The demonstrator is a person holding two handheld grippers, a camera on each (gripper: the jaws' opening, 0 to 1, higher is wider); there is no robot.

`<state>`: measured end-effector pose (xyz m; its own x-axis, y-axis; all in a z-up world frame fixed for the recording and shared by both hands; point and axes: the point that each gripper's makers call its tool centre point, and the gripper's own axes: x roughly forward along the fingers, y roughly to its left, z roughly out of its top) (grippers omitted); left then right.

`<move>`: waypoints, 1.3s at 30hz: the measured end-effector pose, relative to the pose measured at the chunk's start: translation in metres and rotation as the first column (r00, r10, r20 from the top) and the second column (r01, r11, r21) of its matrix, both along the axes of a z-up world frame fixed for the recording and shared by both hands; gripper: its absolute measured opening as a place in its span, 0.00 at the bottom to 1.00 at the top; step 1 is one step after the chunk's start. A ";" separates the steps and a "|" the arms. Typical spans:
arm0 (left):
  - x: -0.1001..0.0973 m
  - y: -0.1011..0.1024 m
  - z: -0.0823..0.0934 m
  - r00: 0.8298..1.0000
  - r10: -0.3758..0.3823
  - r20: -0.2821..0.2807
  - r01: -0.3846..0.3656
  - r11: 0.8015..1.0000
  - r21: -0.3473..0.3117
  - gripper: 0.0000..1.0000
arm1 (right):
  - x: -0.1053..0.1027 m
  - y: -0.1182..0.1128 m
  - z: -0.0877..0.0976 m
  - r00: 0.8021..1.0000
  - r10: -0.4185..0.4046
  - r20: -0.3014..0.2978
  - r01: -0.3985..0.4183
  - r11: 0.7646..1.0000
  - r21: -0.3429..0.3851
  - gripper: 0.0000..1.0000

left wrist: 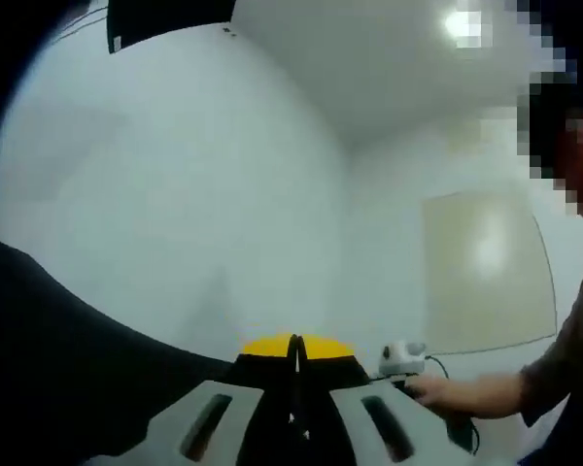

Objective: Pick up three earphones and place each one into its charging case using tactile feedback, ensure that each earphone is properly inserted and securely positioned inside the case.

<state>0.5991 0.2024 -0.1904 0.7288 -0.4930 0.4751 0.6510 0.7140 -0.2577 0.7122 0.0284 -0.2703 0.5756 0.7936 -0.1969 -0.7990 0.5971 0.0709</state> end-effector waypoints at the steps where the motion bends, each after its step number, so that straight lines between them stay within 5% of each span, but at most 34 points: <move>1: 0.000 0.002 0.000 1.000 0.002 -0.001 -0.002 1.000 -0.010 0.00 | 0.002 0.006 -0.004 1.000 0.012 -0.014 -0.012 1.000 -0.013 0.40; 6: -0.001 0.006 0.003 1.000 -0.010 0.005 0.010 0.999 -0.050 0.00 | 0.009 0.032 -0.026 0.996 0.059 -0.067 -0.064 0.995 -0.074 0.45; 10: -0.002 0.006 0.004 1.000 -0.016 0.009 0.016 0.998 -0.056 0.01 | 0.004 0.052 -0.033 0.995 0.077 -0.062 -0.083 0.993 -0.090 0.49; 15: -0.001 0.006 0.005 1.000 -0.026 0.014 0.026 0.998 -0.065 0.01 | 0.006 0.065 -0.049 0.996 0.083 -0.026 -0.087 0.977 -0.194 0.51; 19: -0.002 0.006 0.006 0.999 -0.036 0.015 0.037 0.996 -0.078 0.01 | 0.012 0.070 -0.054 0.997 0.058 -0.058 -0.068 0.979 -0.194 0.53; 28: -0.001 0.007 0.007 0.999 -0.048 0.021 0.050 0.994 -0.101 0.02 | 0.024 0.063 -0.052 0.998 0.011 -0.063 -0.023 0.981 -0.192 0.46; 33: -0.001 0.006 0.007 0.999 -0.050 0.021 0.052 0.994 -0.099 0.02 | 0.027 0.055 -0.043 0.991 -0.021 -0.133 0.009 0.995 -0.095 0.46; 36: 0.000 0.006 0.007 0.999 -0.049 0.020 0.051 0.994 -0.096 0.02 | 0.017 0.047 -0.029 0.990 0.003 -0.144 -0.010 0.999 -0.049 0.46; 39: -0.001 0.005 0.007 0.999 -0.051 0.021 0.052 0.994 -0.096 0.02 | -0.014 0.041 -0.010 0.987 0.127 -0.098 -0.132 0.990 -0.055 0.46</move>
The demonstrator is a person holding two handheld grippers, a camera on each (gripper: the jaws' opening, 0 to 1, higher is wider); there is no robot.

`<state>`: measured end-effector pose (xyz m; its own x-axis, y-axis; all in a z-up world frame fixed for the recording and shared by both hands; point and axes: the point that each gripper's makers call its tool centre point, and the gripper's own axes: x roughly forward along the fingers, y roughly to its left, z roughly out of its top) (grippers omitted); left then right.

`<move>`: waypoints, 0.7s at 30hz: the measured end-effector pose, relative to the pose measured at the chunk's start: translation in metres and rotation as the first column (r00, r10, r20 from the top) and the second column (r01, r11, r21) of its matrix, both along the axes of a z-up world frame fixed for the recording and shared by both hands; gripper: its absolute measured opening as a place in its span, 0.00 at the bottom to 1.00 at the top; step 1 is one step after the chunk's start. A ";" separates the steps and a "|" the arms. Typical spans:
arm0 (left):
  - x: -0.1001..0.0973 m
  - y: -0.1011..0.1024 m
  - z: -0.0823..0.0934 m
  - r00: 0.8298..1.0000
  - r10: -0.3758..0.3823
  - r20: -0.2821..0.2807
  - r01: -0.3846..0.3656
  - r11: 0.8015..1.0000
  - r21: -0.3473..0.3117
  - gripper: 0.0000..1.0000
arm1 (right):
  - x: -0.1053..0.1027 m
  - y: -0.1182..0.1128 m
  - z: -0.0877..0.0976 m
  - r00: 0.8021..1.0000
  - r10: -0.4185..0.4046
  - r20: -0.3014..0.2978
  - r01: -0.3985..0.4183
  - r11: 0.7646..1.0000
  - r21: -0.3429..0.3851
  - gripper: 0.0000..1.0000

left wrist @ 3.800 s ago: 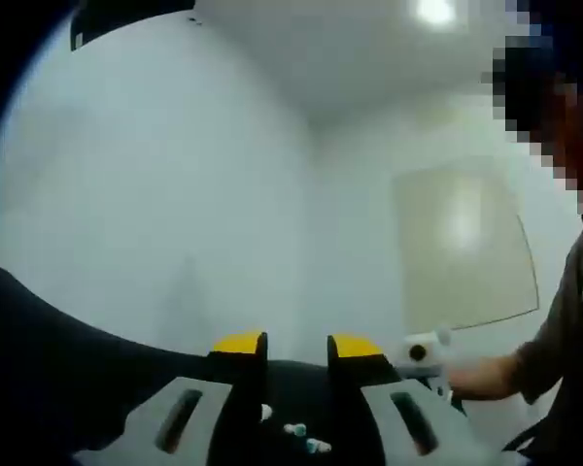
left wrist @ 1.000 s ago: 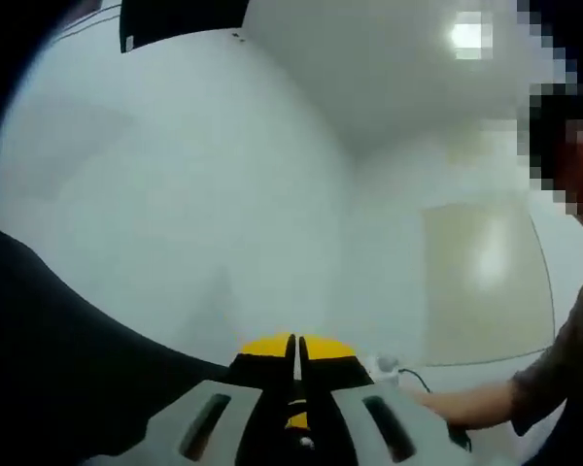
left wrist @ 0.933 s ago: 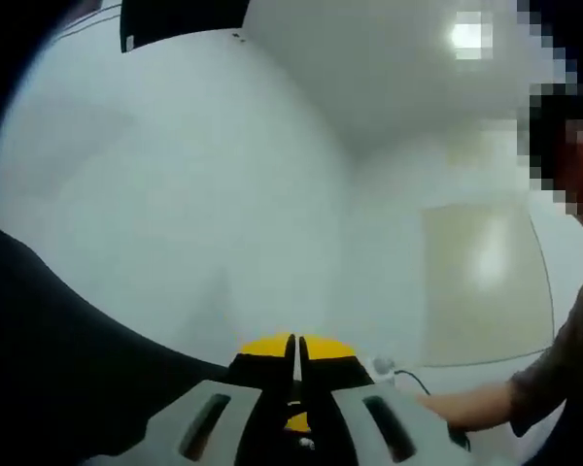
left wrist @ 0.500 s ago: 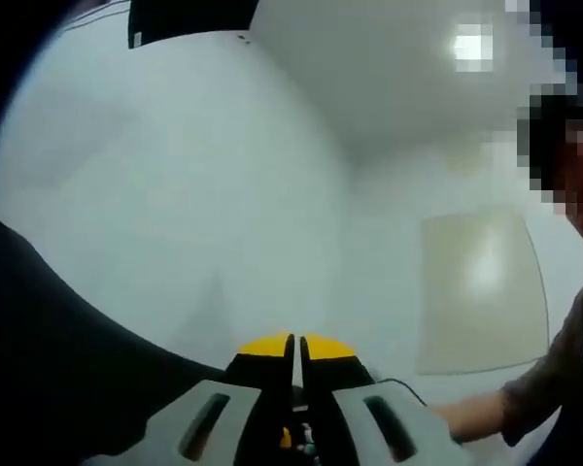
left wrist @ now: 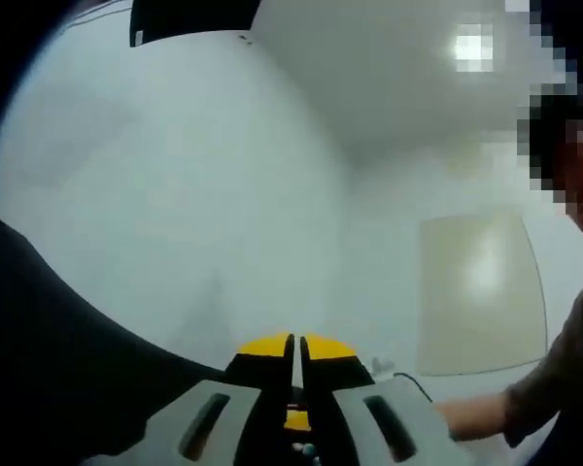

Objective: Pick up three earphones and place each one into its charging case using tactile feedback, ensure that each earphone is properly inserted and securely positioned inside the case.

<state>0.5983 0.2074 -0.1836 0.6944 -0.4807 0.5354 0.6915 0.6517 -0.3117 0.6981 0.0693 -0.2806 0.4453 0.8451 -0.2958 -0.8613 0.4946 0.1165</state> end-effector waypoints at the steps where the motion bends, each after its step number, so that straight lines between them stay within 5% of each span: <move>1: 0.000 0.000 0.000 1.000 -0.001 0.001 0.001 1.000 0.000 0.02 | -0.014 -0.002 0.006 0.999 0.048 0.019 -0.049 0.999 0.001 0.46; 7: 0.000 0.000 0.000 1.000 -0.003 -0.003 0.003 1.000 -0.008 0.02 | -0.106 -0.018 0.007 0.950 0.307 0.059 -0.302 0.950 -0.080 0.46; 12: -0.001 -0.001 -0.001 1.000 -0.003 -0.005 0.003 1.000 0.000 0.02 | -0.152 -0.019 -0.007 0.894 0.445 0.053 -0.436 0.891 -0.124 0.46; 17: -0.001 -0.006 -0.003 1.000 -0.005 -0.013 0.005 1.000 0.031 0.02 | -0.172 -0.012 -0.028 0.840 0.541 0.045 -0.521 0.827 -0.211 0.46; 21: -0.002 -0.006 -0.004 1.000 -0.009 -0.012 0.009 0.999 0.042 0.02 | -0.173 -0.010 -0.038 0.826 0.562 0.035 -0.540 0.809 -0.234 0.46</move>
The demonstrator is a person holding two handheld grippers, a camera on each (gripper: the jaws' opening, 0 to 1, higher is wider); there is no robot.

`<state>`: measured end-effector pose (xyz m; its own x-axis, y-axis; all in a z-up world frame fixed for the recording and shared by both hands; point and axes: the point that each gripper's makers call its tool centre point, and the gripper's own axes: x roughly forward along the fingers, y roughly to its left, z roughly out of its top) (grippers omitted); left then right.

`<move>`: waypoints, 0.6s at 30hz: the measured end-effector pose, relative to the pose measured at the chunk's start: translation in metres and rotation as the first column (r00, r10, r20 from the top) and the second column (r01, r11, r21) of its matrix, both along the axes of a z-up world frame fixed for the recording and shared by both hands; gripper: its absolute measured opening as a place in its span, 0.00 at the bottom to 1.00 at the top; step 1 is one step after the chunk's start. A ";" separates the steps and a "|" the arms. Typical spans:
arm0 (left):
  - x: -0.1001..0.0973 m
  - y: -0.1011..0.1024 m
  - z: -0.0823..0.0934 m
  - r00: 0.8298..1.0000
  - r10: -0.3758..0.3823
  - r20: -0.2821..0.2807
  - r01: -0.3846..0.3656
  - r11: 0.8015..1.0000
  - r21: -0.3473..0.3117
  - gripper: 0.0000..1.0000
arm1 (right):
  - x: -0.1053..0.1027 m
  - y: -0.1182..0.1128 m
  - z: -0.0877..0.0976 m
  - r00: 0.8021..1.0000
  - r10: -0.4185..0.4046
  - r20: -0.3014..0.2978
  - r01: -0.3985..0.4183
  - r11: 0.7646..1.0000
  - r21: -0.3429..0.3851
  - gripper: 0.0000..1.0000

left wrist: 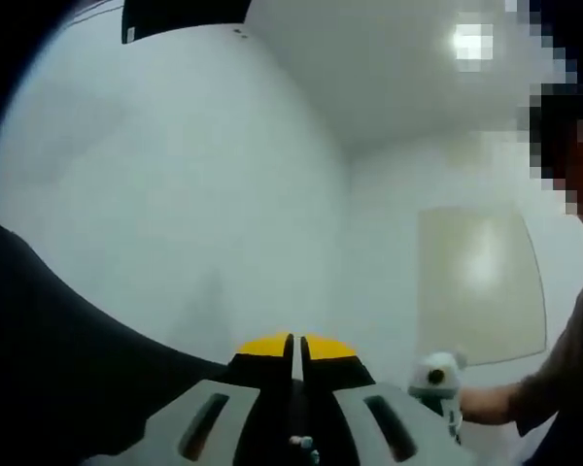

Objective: Pick up three earphones and place each one into its charging case using tactile feedback, ensure that each earphone is properly inserted and securely positioned inside the case.

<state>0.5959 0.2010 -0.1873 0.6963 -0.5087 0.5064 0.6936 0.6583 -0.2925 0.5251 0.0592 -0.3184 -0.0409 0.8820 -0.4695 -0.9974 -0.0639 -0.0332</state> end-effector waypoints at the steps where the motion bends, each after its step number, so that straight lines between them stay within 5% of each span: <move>1: 0.000 0.000 0.000 1.000 -0.001 -0.001 0.001 1.000 0.001 0.02 | 0.002 -0.001 -0.002 1.000 -0.003 0.008 0.003 1.000 -0.008 0.46; 9: 0.000 -0.004 -0.001 1.000 -0.013 0.003 0.012 1.000 0.027 0.02 | 0.025 -0.031 0.000 0.987 -0.097 0.126 0.101 0.995 -0.022 0.46; 13: 0.000 -0.006 -0.002 1.000 -0.017 0.004 0.017 0.999 0.033 0.02 | 0.052 -0.056 0.002 0.957 -0.228 0.177 0.235 0.972 -0.019 0.40; 16: 0.000 -0.005 -0.001 1.000 -0.018 0.005 0.018 0.999 0.029 0.02 | 0.081 -0.075 0.005 0.909 -0.401 0.114 0.399 0.916 0.046 0.27; 18: 0.000 -0.005 -0.001 1.000 -0.020 0.004 0.020 0.999 0.028 0.02 | 0.085 -0.078 0.012 0.903 -0.429 0.014 0.425 0.898 0.116 0.28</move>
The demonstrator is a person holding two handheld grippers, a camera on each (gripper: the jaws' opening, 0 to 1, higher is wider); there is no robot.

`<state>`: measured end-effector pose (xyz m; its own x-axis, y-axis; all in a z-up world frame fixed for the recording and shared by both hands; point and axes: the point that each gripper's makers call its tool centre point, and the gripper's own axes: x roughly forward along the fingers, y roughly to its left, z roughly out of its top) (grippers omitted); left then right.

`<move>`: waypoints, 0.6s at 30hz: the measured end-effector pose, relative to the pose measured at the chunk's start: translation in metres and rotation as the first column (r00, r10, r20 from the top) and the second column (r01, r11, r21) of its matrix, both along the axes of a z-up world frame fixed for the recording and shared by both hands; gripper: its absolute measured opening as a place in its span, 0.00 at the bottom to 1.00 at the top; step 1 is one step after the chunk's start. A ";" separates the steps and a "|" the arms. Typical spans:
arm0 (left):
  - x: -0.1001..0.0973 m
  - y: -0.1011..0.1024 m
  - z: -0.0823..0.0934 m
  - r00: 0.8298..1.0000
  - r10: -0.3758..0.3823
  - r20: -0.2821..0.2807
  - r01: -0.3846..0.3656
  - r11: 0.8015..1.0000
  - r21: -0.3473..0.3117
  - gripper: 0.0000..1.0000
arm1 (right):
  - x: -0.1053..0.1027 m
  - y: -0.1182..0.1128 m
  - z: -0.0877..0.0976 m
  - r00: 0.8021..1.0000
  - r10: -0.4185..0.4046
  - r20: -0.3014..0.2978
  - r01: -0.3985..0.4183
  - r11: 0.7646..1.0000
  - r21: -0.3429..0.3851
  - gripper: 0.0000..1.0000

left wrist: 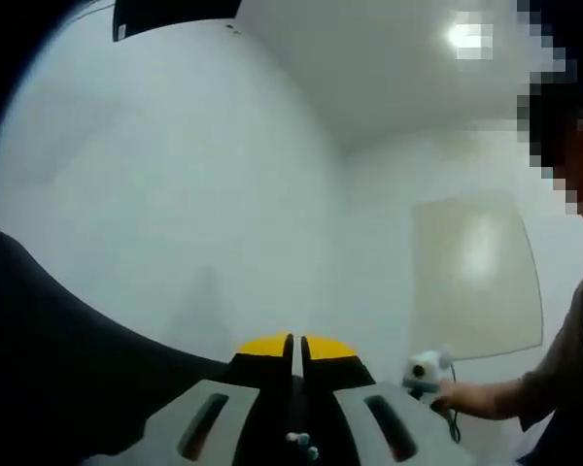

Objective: Pick up three earphones and place each one into its charging case using tactile feedback, ensure that each earphone is properly inserted and securely positioned inside the case.

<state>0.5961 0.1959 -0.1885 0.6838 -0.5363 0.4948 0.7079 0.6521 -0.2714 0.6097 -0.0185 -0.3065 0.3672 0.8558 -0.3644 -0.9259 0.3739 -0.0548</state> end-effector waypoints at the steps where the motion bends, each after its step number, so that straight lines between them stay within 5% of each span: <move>1: 0.000 0.000 0.000 1.000 -0.002 -0.001 0.002 1.000 0.001 0.02 | -0.001 0.001 0.005 0.999 -0.001 -0.052 0.004 0.998 0.067 0.29; 3: 0.001 -0.001 0.000 1.000 -0.006 -0.003 0.006 1.000 0.003 0.02 | -0.009 0.008 0.011 0.984 0.035 -0.176 -0.003 0.983 0.182 0.31; 5: 0.001 -0.002 -0.001 1.000 -0.010 -0.006 0.010 1.000 0.004 0.02 | -0.021 0.018 0.007 0.944 0.058 -0.323 0.016 0.975 0.222 0.33; 7: 0.000 -0.003 -0.001 1.000 -0.013 -0.006 0.013 1.000 0.003 0.02 | -0.029 0.026 0.001 0.935 0.070 -0.348 0.002 0.979 0.202 0.33; 11: -0.001 -0.005 -0.001 1.000 -0.021 -0.010 0.021 1.000 0.007 0.02 | -0.040 0.046 -0.008 0.938 0.071 -0.339 -0.015 0.986 0.165 0.36; 15: -0.002 -0.007 -0.002 1.000 -0.028 -0.012 0.028 1.000 0.013 0.02 | -0.042 0.057 -0.009 0.962 0.077 -0.260 -0.050 0.993 0.109 0.39; 18: -0.002 -0.007 -0.002 0.999 -0.034 -0.013 0.034 0.999 0.013 0.02 | -0.048 0.061 -0.016 0.989 0.140 -0.049 -0.142 0.989 -0.033 0.39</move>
<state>0.5940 0.1884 -0.1904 0.6713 -0.5657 0.4789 0.7261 0.6316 -0.2717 0.5618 0.0429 -0.3229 0.2256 0.8836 -0.4103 -0.9711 0.2378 -0.0217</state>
